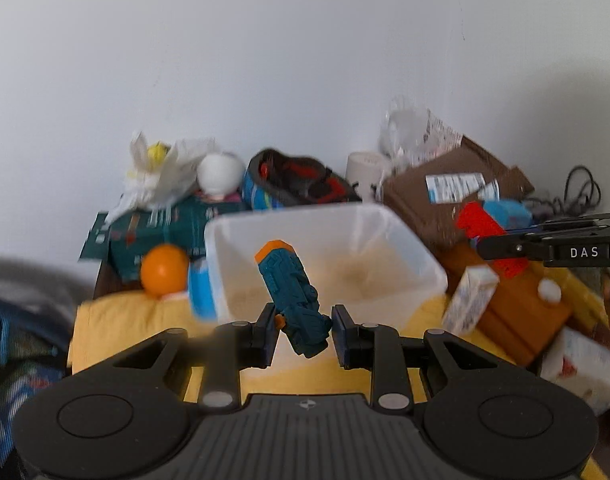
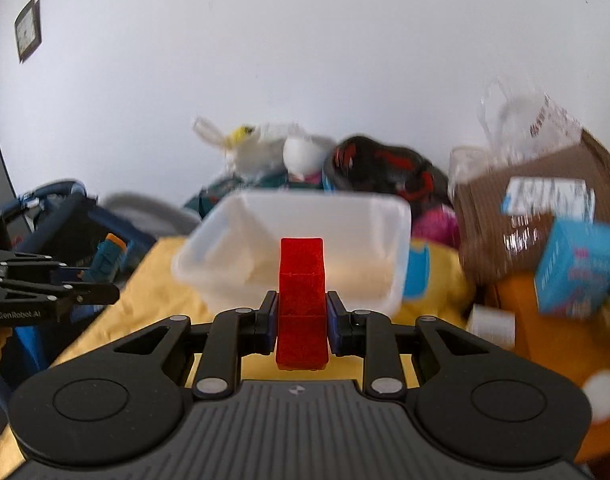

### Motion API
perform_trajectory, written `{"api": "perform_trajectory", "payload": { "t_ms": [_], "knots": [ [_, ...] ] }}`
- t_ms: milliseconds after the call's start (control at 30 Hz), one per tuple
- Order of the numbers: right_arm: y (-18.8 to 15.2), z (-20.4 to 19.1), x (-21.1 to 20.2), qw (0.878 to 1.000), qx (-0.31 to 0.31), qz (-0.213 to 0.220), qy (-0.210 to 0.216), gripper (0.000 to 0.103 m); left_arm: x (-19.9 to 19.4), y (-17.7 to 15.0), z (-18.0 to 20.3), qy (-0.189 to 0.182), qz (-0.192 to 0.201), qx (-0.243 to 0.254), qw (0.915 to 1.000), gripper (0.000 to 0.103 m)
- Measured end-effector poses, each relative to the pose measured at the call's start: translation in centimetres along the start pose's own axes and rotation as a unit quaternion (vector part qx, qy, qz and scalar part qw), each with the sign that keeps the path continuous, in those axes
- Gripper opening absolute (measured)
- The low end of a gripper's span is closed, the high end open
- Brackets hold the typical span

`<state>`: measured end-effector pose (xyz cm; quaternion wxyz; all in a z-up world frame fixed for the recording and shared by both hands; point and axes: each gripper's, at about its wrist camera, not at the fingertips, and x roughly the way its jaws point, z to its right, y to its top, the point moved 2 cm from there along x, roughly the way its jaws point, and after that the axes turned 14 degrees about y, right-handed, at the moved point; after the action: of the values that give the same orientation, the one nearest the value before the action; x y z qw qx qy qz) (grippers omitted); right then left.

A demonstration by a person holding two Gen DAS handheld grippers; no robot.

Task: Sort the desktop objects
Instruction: 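Carry both held toys to the clear bin and open both grippers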

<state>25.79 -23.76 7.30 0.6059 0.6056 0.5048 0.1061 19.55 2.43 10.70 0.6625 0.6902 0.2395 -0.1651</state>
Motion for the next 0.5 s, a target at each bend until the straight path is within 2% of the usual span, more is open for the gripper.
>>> {"api": "perform_trajectory", "payload": {
  "t_ms": [200, 333, 500],
  "knots": [
    [5.9, 1.3, 2.3, 0.999, 0.017, -0.026, 0.008, 0.027, 3.5, 4.8, 0.1, -0.005, -0.023, -0.003, 0.9997, 0.032],
    [7.7, 2.6, 4.1, 0.999, 0.011, -0.045, -0.006, 0.027, 6.0, 6.3, 0.4, -0.009, -0.057, -0.019, 0.9982, 0.032],
    [8.1, 4.5, 6.4, 0.997, 0.034, -0.07, -0.02, 0.027, 7.9, 6.8, 1.0, -0.007, -0.078, -0.022, 0.9967, 0.032]
  ]
}}
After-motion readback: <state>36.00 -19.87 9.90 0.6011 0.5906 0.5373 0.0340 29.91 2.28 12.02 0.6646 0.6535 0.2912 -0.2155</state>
